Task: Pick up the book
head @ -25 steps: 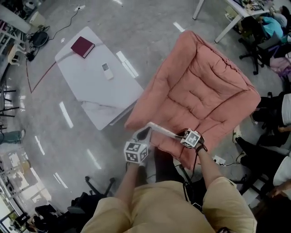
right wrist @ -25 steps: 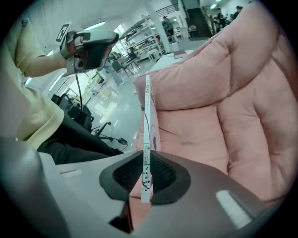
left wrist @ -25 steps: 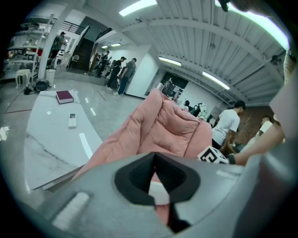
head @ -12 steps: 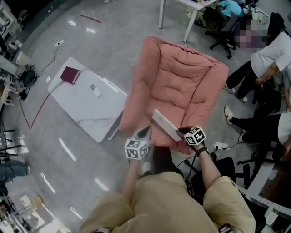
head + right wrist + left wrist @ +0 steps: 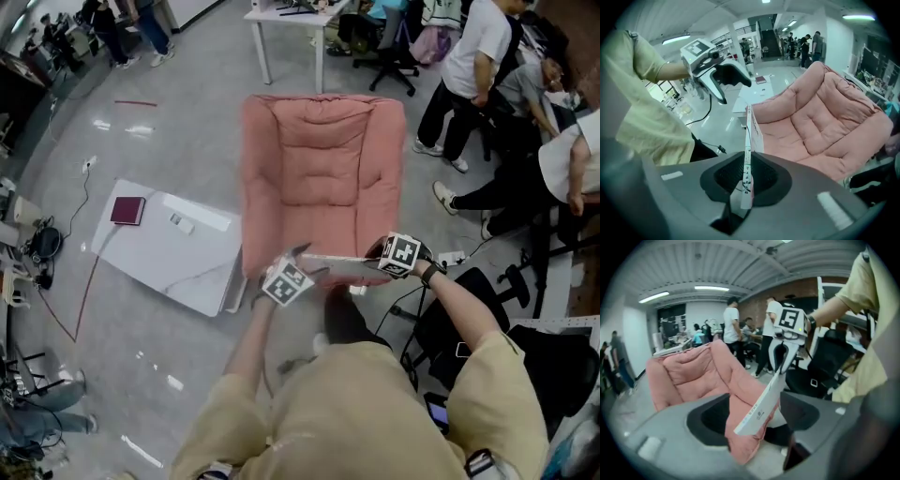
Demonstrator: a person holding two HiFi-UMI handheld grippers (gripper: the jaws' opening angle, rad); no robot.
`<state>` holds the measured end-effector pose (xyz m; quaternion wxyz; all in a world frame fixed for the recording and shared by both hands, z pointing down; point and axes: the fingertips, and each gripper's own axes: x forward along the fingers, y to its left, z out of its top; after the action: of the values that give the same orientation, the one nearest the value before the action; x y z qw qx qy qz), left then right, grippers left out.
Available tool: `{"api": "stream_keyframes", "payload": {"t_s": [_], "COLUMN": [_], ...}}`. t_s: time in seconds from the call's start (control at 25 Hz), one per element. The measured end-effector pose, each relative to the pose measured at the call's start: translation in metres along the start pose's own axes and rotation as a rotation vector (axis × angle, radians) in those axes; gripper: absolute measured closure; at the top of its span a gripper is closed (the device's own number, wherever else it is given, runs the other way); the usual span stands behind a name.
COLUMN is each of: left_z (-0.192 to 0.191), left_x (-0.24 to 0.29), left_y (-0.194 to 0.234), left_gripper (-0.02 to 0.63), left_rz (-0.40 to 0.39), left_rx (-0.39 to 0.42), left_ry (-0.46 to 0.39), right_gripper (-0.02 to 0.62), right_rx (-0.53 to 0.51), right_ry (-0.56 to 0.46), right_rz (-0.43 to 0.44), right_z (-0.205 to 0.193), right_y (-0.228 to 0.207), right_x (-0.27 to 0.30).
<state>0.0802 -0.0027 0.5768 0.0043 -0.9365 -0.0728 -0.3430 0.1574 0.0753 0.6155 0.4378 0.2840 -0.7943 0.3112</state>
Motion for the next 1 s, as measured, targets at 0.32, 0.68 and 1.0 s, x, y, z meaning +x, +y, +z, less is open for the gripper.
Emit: {"api": "stream_keyframes", "payload": {"t_s": [0.32, 0.68, 1.0], "left_z": [-0.025, -0.030, -0.010], "left_x": [0.018, 0.029, 0.021], "left_y": [-0.099, -0.154, -0.188], "left_gripper": [0.221, 0.459, 0.552], "left_rz": [-0.336, -0.406, -0.426], "left_rx": [0.405, 0.532, 0.430], "left_ry": [0.242, 0.298, 0.343], "right_gripper": [0.551, 0.551, 0.551], "right_rx": [-0.099, -0.152, -0.203], "right_ry": [0.118, 0.062, 0.035], "right_rz": [0.069, 0.092, 0.114], "right_z": [-0.014, -0.015, -0.036], "right_y": [0.083, 0.121, 0.138], "right_x": [-0.033, -0.057, -0.082]}}
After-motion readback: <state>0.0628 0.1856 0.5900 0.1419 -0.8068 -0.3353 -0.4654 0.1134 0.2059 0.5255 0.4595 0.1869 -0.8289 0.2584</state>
